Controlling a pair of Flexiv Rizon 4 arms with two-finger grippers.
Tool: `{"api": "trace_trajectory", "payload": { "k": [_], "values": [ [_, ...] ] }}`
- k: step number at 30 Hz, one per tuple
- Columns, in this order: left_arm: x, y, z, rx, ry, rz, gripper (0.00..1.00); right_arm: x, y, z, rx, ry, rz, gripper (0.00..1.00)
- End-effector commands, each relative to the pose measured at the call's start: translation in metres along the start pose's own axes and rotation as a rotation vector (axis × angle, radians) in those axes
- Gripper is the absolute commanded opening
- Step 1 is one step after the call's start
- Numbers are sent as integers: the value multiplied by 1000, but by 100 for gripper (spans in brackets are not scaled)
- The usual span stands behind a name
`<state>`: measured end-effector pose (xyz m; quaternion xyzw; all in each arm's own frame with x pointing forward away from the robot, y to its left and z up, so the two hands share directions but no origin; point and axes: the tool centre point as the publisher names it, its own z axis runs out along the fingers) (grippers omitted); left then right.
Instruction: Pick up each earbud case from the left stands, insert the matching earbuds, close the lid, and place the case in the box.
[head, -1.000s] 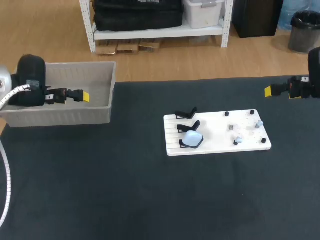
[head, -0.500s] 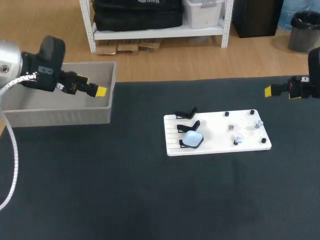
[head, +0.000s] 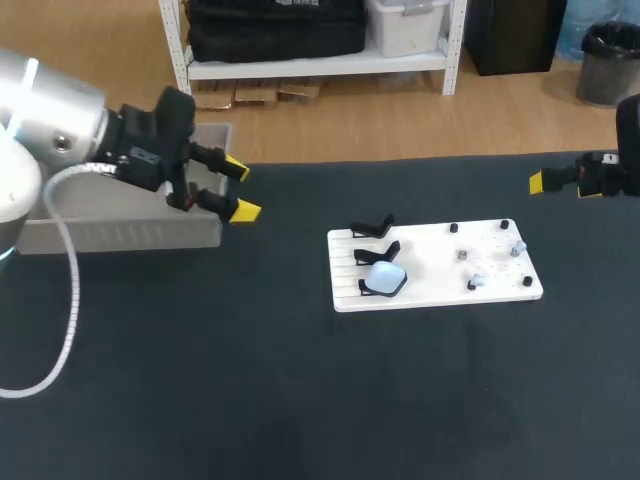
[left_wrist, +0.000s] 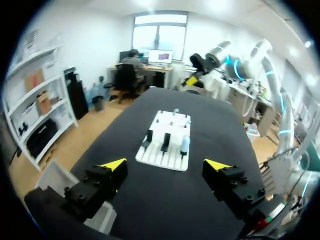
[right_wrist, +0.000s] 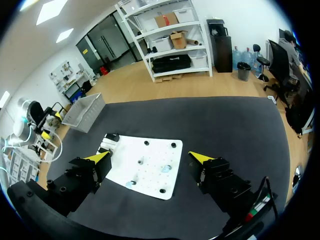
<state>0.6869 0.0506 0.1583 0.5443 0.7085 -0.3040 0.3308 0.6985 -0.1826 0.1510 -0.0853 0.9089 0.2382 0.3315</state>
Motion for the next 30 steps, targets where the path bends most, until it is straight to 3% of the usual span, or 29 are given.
{"api": "trace_trajectory", "payload": {
  "k": [1,13,29,30],
  "values": [
    [-1,0,20,49,-18,22,100,0,-1,0,-6,0,-1,100],
    [1,-30,72,150,-47,121,100,0,-1,0,-6,0,-1,100],
    [16,-33,136,221,-79,149,100,0,-1,0,-6,0,-1,100],
    [16,-34,140,224,-82,153,95,0,-1,0,-6,0,-1,100]
  ]
}}
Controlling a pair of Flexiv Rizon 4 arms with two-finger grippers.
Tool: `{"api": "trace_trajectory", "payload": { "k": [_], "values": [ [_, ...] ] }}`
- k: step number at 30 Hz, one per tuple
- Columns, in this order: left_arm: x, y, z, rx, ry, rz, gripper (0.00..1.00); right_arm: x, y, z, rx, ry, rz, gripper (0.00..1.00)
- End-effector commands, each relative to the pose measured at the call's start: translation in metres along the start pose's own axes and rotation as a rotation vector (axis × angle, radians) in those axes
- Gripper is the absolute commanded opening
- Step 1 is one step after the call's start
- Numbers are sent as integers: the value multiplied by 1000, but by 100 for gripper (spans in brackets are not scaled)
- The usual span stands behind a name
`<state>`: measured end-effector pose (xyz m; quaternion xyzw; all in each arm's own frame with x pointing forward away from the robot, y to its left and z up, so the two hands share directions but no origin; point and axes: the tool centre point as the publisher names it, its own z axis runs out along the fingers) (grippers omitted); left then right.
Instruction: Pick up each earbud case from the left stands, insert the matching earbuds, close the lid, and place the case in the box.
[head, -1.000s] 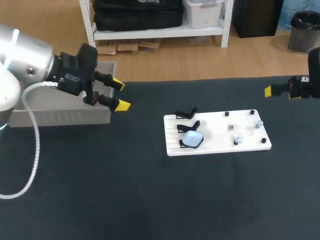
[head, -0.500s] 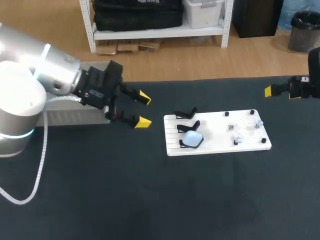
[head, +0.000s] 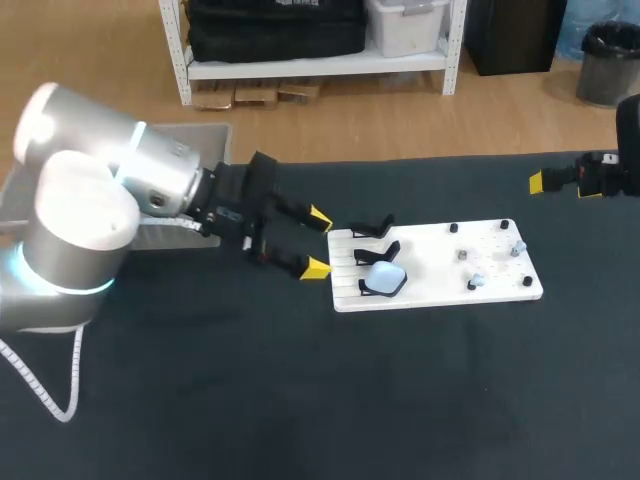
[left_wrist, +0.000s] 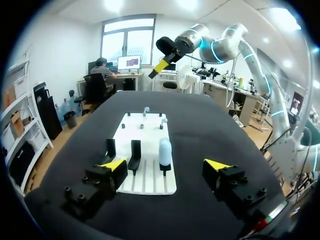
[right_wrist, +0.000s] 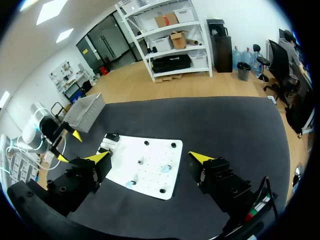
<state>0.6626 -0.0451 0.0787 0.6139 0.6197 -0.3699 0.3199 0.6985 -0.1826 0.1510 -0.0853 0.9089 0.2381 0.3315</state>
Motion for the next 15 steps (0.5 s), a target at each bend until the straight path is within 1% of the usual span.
{"api": "trace_trajectory", "payload": {
  "k": [1,3,4,6,8,11,13,15],
  "values": [
    [6,9,22,24,-13,10,89,0,-1,0,-6,0,-1,100],
    [8,9,30,36,-19,19,89,0,-1,0,-6,0,-1,100],
    [9,9,33,41,-21,20,85,0,-1,0,-6,0,-1,100],
    [11,10,40,50,-26,21,85,0,-1,0,-6,0,-1,100],
    [14,12,48,55,-28,22,90,0,-1,0,-6,0,-1,100],
    [18,17,57,58,-32,21,86,0,-1,0,-6,0,-1,100],
    [18,19,60,62,-38,18,82,0,-1,0,-6,0,-1,100],
    [18,20,63,66,-46,17,72,0,-1,0,-6,0,-1,100]
  ]
}}
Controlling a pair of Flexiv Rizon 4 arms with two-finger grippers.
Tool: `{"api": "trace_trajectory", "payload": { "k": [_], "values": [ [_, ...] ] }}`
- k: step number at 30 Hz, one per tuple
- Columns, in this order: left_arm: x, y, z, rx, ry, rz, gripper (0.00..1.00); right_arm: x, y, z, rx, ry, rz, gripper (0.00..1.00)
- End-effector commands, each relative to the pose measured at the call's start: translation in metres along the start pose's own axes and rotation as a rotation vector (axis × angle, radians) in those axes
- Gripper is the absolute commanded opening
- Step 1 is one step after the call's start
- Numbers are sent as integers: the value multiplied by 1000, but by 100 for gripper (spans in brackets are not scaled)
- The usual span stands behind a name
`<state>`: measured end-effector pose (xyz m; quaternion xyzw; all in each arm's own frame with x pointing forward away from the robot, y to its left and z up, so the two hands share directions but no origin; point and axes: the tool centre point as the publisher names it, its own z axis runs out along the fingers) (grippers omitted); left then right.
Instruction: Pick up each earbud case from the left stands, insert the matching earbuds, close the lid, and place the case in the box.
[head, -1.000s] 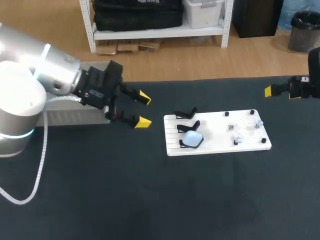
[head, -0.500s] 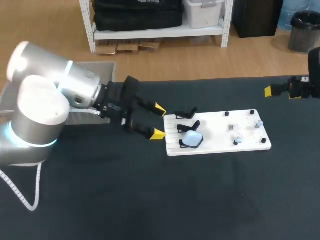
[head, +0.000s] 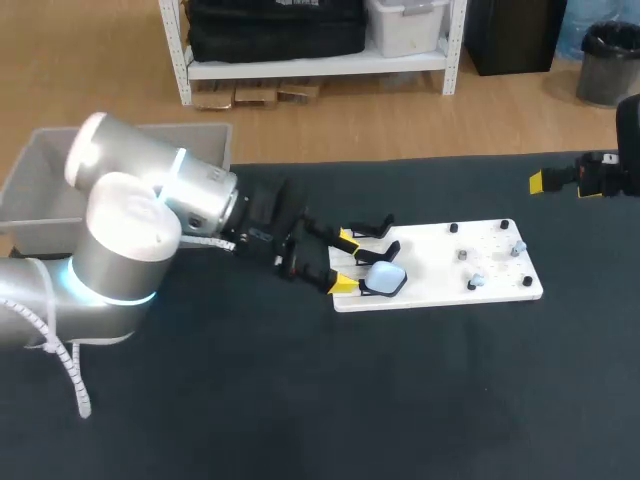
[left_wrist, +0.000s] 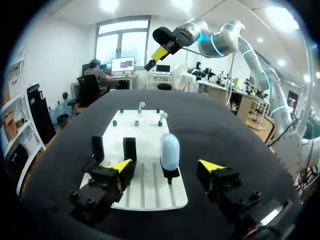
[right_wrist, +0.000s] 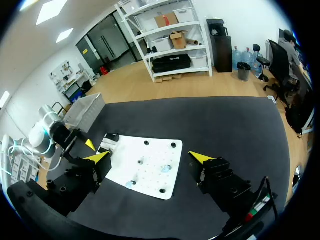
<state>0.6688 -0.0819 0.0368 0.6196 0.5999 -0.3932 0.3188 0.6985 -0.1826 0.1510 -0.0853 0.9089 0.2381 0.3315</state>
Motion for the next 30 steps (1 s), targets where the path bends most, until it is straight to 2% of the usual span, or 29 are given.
{"api": "trace_trajectory", "payload": {
  "k": [1,3,10,15,18,21,30],
  "values": [
    [1,10,11,21,-15,1,67,0,-1,0,-6,0,-1,100],
    [0,10,13,26,-21,2,64,0,-1,0,-6,0,-1,100],
    [1,4,18,36,-29,7,65,0,-1,0,-6,0,-1,100],
    [1,-2,21,37,-34,10,59,0,-1,0,-6,0,-1,100],
    [3,-5,25,16,-34,13,59,0,-1,0,-6,0,-1,100],
    [3,-7,28,-12,-46,7,49,0,-1,0,-6,0,-1,100],
    [-3,-5,34,-22,-69,-5,55,0,-1,0,-6,0,-1,100]
  ]
}}
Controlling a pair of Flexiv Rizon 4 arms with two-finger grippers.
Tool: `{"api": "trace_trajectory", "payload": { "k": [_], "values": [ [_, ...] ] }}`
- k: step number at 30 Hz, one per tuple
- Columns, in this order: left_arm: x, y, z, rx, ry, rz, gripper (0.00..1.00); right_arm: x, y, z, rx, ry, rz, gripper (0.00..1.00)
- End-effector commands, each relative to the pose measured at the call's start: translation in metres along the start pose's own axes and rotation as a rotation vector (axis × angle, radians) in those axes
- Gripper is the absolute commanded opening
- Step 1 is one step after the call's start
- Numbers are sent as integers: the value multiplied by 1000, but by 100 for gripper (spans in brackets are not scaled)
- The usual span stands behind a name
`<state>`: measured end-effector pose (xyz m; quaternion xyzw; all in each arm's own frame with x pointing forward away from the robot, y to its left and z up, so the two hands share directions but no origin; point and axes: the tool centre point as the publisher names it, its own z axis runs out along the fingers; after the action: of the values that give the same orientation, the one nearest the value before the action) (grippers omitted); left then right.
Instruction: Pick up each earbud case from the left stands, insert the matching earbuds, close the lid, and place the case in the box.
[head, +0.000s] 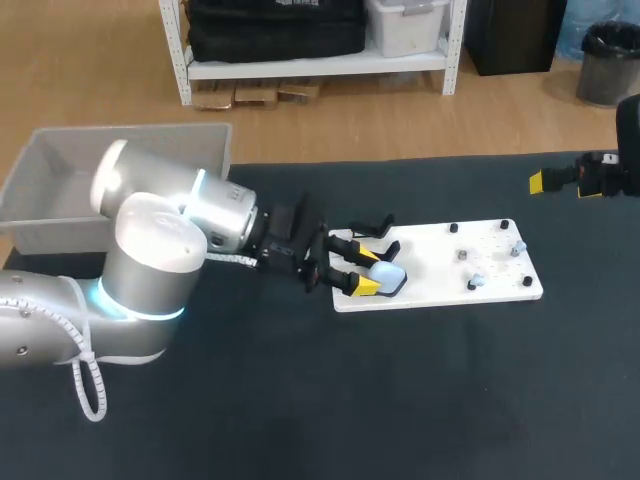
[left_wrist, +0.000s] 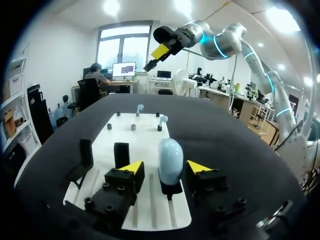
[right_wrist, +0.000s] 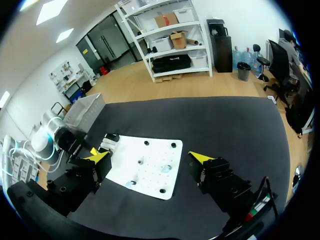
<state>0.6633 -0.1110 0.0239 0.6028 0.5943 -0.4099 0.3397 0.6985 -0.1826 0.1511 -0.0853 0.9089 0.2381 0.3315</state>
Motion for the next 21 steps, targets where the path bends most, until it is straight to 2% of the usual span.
{"api": "trace_trajectory", "payload": {
  "k": [1,8,21],
  "values": [
    [0,-3,3,-9,-6,4,55,0,-1,0,-6,0,-1,100],
    [2,-2,10,-4,-4,7,50,0,-1,0,-6,0,-1,100],
    [1,1,10,-4,-5,8,49,0,-1,0,-6,0,-1,100]
  ]
}}
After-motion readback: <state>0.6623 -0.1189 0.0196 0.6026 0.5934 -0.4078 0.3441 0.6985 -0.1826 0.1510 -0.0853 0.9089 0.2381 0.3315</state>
